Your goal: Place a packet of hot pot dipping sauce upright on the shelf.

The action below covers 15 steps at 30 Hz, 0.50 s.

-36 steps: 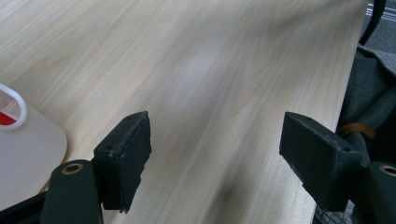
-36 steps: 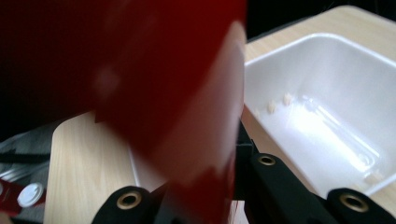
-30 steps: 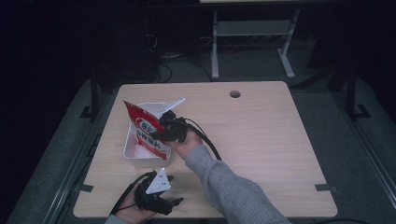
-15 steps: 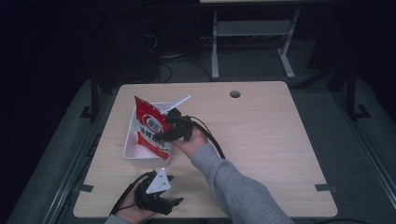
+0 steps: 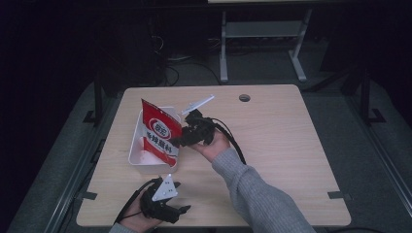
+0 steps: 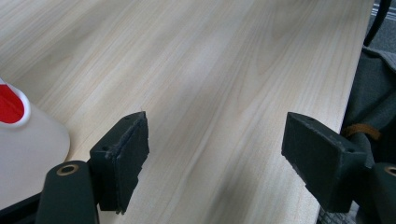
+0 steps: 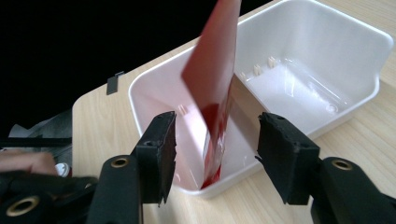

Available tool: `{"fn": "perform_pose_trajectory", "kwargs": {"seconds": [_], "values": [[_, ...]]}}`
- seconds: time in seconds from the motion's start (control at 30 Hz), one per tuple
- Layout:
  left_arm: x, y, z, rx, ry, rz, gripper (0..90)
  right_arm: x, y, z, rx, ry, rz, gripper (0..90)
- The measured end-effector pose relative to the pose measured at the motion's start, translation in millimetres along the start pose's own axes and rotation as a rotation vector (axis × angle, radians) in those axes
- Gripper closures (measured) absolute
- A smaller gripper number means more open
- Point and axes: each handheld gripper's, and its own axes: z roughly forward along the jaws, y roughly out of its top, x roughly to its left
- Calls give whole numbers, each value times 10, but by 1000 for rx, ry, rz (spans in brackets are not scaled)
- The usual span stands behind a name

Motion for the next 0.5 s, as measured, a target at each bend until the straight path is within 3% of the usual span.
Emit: {"fn": "perform_pose_trajectory", "kwargs": {"seconds": [0.2, 0.5], "values": [[5, 1, -1, 1, 3, -2, 219, -28, -80, -173, 0, 3, -12, 428], [5, 3, 1, 3, 2, -5, 219, -105, -295, -435, -8, -5, 11, 410]]}}
